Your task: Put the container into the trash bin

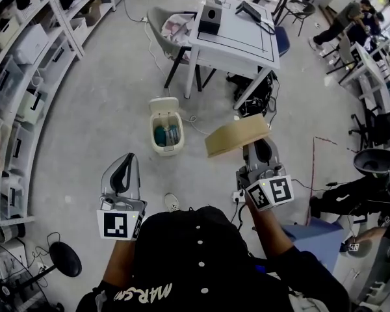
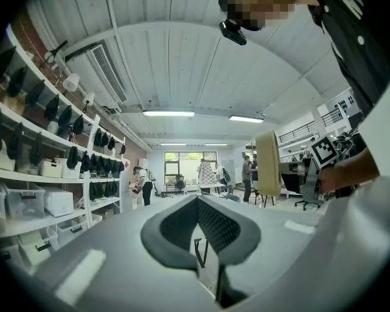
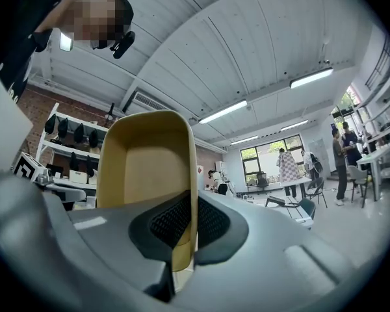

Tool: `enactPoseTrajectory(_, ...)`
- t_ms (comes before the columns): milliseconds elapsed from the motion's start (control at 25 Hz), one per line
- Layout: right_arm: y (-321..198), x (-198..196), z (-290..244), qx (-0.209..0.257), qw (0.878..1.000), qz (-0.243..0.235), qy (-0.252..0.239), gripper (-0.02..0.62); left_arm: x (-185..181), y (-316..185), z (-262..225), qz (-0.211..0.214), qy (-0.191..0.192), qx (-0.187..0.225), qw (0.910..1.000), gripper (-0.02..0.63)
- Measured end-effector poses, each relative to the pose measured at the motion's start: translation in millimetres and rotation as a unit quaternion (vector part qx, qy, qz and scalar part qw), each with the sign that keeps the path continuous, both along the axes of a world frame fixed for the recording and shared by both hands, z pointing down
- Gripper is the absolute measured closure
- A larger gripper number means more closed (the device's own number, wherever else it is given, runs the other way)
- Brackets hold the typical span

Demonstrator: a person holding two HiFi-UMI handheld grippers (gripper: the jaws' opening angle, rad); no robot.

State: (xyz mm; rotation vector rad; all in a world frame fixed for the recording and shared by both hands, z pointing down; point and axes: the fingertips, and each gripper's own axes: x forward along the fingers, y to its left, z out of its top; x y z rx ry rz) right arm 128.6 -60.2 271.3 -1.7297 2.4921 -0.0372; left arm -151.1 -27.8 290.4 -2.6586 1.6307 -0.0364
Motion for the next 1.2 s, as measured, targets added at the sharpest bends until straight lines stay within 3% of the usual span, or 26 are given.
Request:
enactPoseTrajectory(360, -2.1, 6.7, 12.8, -0.013, 1.0, 0.015, 0.004, 0.572, 5.7, -14.1, 11.3, 0.01, 0.0, -0.023, 0.9997, 0.604)
enactPoseTrajectory(600, -23.9, 10.2, 9.2, -0.01, 1.0, 0.01, 0.006, 0.572, 11.6, -26.9, 2.4, 0.013, 0.005, -0.012, 0.9998, 0.604)
enactPoseTrajectory(1200, -112.9, 26.2, 7.1, -0.002, 1.0, -0.018, -0.003, 0.572, 25.3, -102.6, 5.6, -0.032, -0.001, -0.02, 0.9993, 0.604)
